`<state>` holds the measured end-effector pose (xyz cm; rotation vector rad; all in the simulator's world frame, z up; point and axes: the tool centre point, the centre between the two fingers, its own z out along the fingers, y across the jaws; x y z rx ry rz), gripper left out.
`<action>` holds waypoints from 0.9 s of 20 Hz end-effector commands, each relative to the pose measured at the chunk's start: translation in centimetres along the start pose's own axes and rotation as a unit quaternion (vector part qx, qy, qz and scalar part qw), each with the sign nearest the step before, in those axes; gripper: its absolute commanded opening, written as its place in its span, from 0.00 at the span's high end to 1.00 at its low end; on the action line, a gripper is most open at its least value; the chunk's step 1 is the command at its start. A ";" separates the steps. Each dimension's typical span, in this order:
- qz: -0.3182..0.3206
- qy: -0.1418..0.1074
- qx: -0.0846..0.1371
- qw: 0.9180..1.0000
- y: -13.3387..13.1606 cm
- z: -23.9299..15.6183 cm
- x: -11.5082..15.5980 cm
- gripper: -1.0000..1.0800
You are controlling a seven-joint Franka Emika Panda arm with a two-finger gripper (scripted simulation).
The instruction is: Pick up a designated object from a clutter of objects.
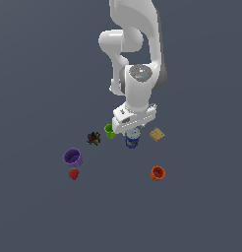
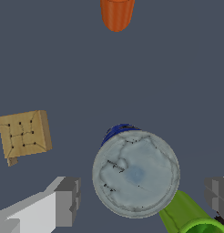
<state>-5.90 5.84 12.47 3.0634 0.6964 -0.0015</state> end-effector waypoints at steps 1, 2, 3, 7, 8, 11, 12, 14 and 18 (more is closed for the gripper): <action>0.000 0.000 0.000 1.000 0.0 0.2 0.0 0.04; 0.000 0.000 0.000 1.000 0.0 0.4 0.0 0.04; 0.000 0.000 0.000 1.000 0.0 0.7 0.0 0.04; -0.001 0.000 0.000 1.000 0.0 2.3 -0.1 0.04; -0.001 0.000 0.000 1.000 -0.1 2.8 -0.1 0.04; -0.001 0.000 0.000 1.000 -0.1 4.1 -0.1 0.04; -0.001 0.000 0.000 1.000 -0.1 4.4 -0.1 0.04; -0.002 0.000 0.000 1.000 -0.1 4.8 -0.1 0.04; -0.002 0.000 0.000 1.000 -0.1 5.1 -0.1 1.00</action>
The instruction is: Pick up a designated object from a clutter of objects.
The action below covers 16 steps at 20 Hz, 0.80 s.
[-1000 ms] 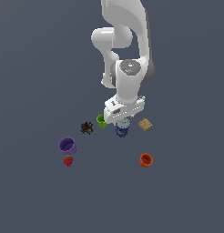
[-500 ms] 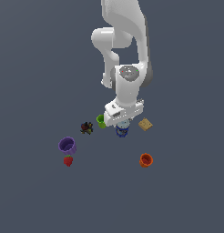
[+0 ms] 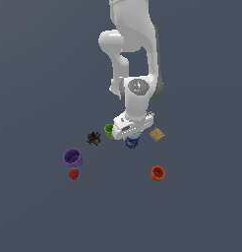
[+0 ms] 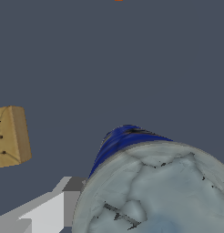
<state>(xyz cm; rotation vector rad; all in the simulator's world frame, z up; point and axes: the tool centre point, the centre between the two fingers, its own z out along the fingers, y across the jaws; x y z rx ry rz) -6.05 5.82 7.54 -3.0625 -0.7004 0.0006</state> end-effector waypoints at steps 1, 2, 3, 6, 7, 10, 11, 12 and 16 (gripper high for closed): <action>0.000 0.000 0.000 1.000 0.0 0.1 0.0 1.00; 0.000 0.000 0.000 1.000 0.0 0.1 0.0 1.00; 0.000 0.000 0.000 1.000 0.0 0.1 0.0 1.00; 0.000 0.000 0.000 1.000 0.0 0.1 0.0 1.00; 0.000 0.000 0.000 1.000 0.0 0.1 0.0 1.00; 0.000 0.000 0.000 1.000 0.0 0.0 0.0 1.00; 0.000 0.000 0.000 1.000 0.0 0.0 0.0 1.00; 0.000 0.000 0.000 1.000 0.0 -0.1 0.0 1.00; 0.000 0.000 0.000 1.000 -0.2 -0.9 0.1 1.00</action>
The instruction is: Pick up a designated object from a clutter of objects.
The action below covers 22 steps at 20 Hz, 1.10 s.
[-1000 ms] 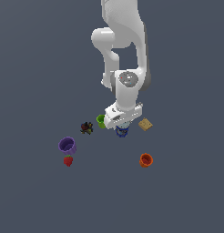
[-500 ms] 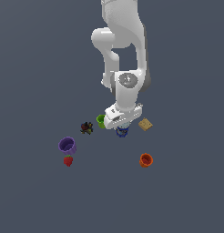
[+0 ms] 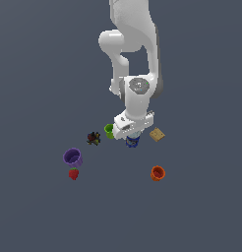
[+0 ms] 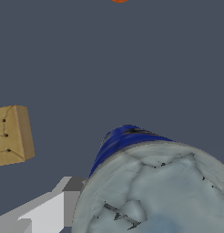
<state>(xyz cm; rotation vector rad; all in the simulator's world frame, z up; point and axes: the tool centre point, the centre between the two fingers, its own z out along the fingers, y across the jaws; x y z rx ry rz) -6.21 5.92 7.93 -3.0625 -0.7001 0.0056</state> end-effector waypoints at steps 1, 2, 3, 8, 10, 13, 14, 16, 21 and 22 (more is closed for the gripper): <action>0.000 0.002 -0.001 1.000 -0.1 -0.8 0.2 1.00; 0.000 0.002 -0.001 1.000 -0.2 -1.1 0.2 1.00; 0.000 0.002 -0.001 1.000 -0.4 -1.6 0.2 1.00; 0.000 0.002 -0.001 1.000 -1.2 -4.4 0.4 1.00; 0.000 0.002 -0.001 1.000 -1.6 -5.9 0.5 1.00; 0.000 0.002 -0.001 1.000 -2.3 -8.4 0.7 1.00; 0.000 0.002 -0.001 1.000 -2.6 -9.3 0.8 1.00; 0.000 0.002 -0.001 1.000 -3.1 -11.3 0.9 1.00; -0.001 0.002 -0.001 1.000 -4.5 -16.1 1.3 1.00; -0.001 0.002 -0.001 1.000 -4.8 -17.1 1.4 1.00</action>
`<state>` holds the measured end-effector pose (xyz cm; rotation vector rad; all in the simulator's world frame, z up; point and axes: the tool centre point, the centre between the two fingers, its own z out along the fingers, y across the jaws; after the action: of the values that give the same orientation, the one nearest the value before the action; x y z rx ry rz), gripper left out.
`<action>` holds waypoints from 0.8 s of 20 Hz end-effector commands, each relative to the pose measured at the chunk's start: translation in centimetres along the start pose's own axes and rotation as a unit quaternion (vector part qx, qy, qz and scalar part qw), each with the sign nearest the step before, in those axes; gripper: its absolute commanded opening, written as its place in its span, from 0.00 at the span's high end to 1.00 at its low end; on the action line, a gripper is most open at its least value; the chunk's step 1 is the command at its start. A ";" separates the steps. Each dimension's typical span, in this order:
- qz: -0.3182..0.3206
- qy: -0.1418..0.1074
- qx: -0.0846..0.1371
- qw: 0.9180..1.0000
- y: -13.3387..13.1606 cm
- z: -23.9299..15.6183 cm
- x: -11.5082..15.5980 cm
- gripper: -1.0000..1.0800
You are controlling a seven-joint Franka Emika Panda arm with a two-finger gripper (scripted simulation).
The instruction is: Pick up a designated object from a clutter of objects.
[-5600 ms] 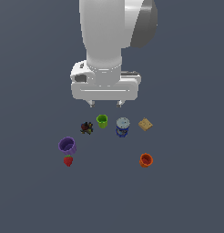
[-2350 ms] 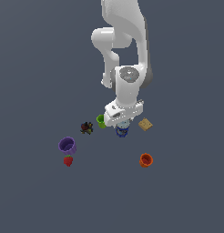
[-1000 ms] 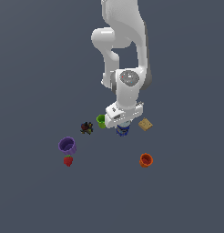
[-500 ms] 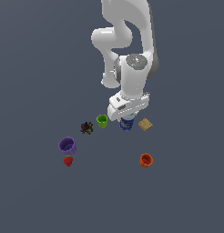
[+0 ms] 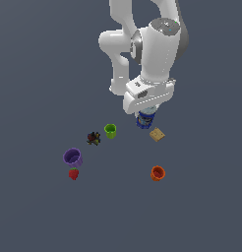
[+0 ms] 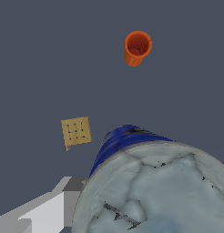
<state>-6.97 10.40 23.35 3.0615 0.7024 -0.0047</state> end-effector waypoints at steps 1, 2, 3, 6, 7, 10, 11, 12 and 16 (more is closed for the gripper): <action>0.000 0.001 0.000 1.000 -0.7 -2.6 0.2 1.00; 0.000 0.001 0.000 1.000 -0.9 -3.6 0.3 1.00; 0.000 0.001 0.000 1.000 -1.2 -4.5 0.4 1.00; 0.000 0.001 0.000 1.000 -2.0 -7.5 0.7 1.00; 0.000 0.001 0.000 1.000 -2.3 -8.5 0.7 1.00; 0.000 0.001 0.000 1.000 -3.1 -11.4 1.0 1.00; 0.000 0.001 0.000 1.000 -3.4 -12.4 1.1 1.00; 0.000 0.001 0.000 1.000 -3.6 -13.4 1.3 1.00; 0.000 0.001 0.000 1.000 -4.6 -17.0 1.7 1.00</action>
<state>-7.39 14.90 38.81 3.0612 0.7026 -0.0040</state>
